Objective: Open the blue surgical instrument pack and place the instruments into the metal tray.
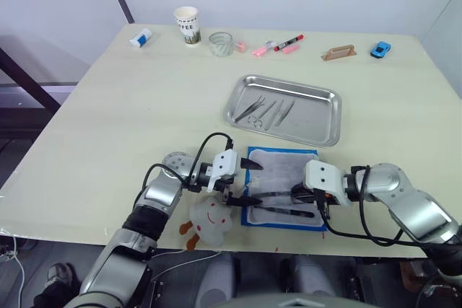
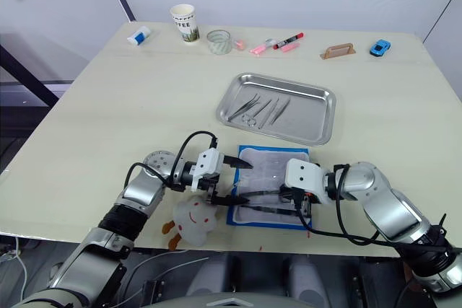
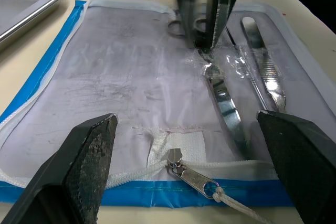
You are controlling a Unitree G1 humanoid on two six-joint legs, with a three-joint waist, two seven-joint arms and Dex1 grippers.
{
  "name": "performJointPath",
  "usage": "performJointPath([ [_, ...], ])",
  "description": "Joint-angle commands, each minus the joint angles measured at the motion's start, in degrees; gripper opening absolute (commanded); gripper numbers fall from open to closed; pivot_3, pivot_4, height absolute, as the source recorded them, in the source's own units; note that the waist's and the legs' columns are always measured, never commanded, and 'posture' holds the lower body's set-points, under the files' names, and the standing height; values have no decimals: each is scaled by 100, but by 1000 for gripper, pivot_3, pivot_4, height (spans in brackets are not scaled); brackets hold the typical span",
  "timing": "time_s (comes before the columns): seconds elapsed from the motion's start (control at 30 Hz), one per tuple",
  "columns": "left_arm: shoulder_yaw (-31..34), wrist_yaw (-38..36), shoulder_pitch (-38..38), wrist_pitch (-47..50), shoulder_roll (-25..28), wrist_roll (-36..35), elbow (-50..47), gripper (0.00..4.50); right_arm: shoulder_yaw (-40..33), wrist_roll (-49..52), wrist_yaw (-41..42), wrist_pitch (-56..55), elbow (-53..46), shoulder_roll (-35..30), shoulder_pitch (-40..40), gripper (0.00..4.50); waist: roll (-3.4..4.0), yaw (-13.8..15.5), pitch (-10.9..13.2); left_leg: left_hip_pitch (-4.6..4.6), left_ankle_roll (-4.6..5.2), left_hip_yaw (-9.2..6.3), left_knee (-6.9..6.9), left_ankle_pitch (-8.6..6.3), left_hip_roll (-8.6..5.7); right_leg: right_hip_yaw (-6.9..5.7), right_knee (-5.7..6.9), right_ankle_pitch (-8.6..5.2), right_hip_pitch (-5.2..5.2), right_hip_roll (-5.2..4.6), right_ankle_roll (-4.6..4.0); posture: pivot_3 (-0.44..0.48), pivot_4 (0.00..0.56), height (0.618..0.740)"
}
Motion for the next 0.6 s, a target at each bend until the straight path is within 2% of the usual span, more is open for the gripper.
performJointPath([
  [0.03,-135,14,85,52,24,141,23,4500,90,-141,-86,140,24,-10,61,729,0,1,0,0,0,0,0,0,0,0,0,0,0,0,0,0,150,740],
  [0.37,-136,30,105,69,17,134,-3,4500,190,-201,-58,274,18,-47,69,729,-1,1,-2,1,0,-1,0,0,0,-1,0,0,0,0,0,0,150,740],
  [0.47,-139,32,121,80,16,130,-25,4500,188,-123,-52,508,30,-20,97,24,-1,1,-4,1,0,-1,0,0,0,0,0,0,1,0,0,0,150,740],
  [0.6,-143,35,125,87,14,130,-34,4500,211,-137,-21,563,12,-45,43,24,-7,2,-8,0,0,-1,0,0,0,-1,-1,0,1,0,0,0,150,740],
])
